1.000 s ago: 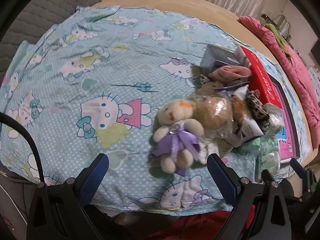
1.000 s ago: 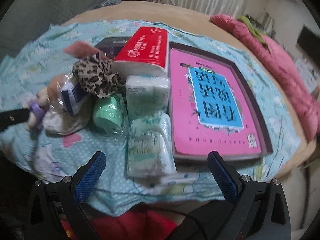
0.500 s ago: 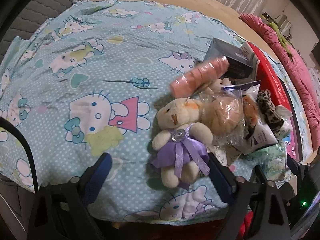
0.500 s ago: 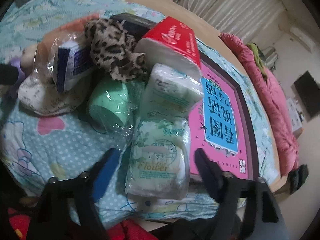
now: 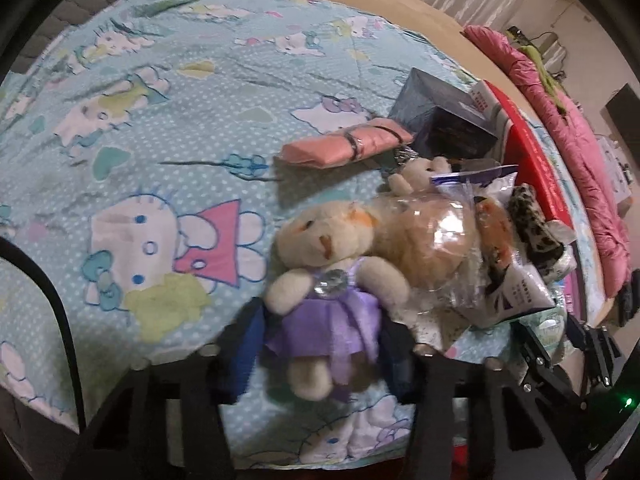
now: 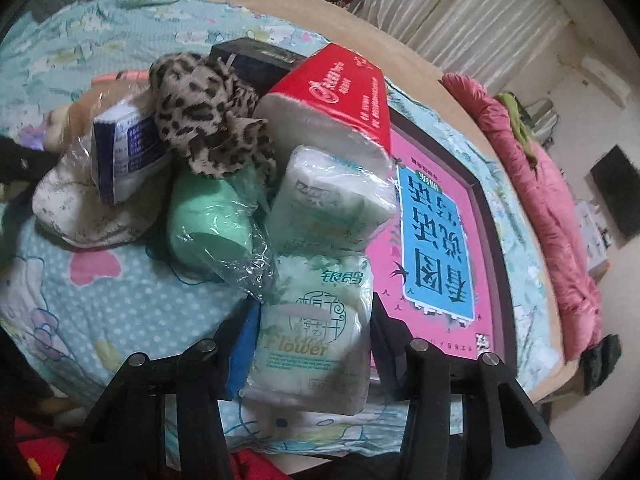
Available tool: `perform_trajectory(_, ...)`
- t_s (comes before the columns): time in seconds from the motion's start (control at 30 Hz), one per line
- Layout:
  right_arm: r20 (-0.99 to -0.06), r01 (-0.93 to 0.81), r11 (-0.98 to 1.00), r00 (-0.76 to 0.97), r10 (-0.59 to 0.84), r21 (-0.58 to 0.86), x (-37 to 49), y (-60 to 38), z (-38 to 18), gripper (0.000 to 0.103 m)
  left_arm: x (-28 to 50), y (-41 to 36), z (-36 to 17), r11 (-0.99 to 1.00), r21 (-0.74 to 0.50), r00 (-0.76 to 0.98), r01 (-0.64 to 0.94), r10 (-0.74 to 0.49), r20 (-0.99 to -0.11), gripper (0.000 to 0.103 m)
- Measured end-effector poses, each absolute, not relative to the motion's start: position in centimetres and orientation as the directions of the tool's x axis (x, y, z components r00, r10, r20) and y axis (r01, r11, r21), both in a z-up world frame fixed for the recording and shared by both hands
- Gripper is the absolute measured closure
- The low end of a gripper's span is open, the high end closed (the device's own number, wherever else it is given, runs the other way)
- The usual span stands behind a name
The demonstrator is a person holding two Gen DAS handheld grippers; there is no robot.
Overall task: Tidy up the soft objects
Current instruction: 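Grasp the cream teddy bear with left tool while right grasps Flower tissues, then carry the bear with left tool to the book tray while right carries tissues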
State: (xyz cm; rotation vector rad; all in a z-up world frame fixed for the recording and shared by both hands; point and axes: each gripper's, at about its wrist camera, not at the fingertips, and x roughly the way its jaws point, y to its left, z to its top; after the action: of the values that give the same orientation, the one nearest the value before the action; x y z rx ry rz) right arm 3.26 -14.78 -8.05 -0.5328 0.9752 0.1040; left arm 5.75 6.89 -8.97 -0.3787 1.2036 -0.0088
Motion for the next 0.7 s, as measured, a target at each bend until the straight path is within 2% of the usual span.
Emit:
perform_trajectory(0.17, -0.813, -0.315, 0.903, 0.579, -0.060, -0.291, 2.6, -15.4, -6.1, 0.056, 5.4, 7.8, -9.0, 0.905, -0.375, 0.386, -0.200, -0.278, -0.879, 0.062)
perform_trajectory(0.3, -0.823, -0.289, 0.937, 0.569, 0.003, -0.196, 2.6, -16.7, -4.7, 0.056, 5.0, 8.8, -8.9, 0.879, -0.430, 0.403, -0.207, -0.324, -0.856, 0.063)
perform_trajectory(0.7, -0.822, -0.175, 0.985, 0.561, 0.099, -0.001, 2.7, -21.2, -3.3, 0.056, 3.0, 8.9, -5.4, 0.898, -0.397, 0.481, -0.189, -0.268, -0.835, 0.063)
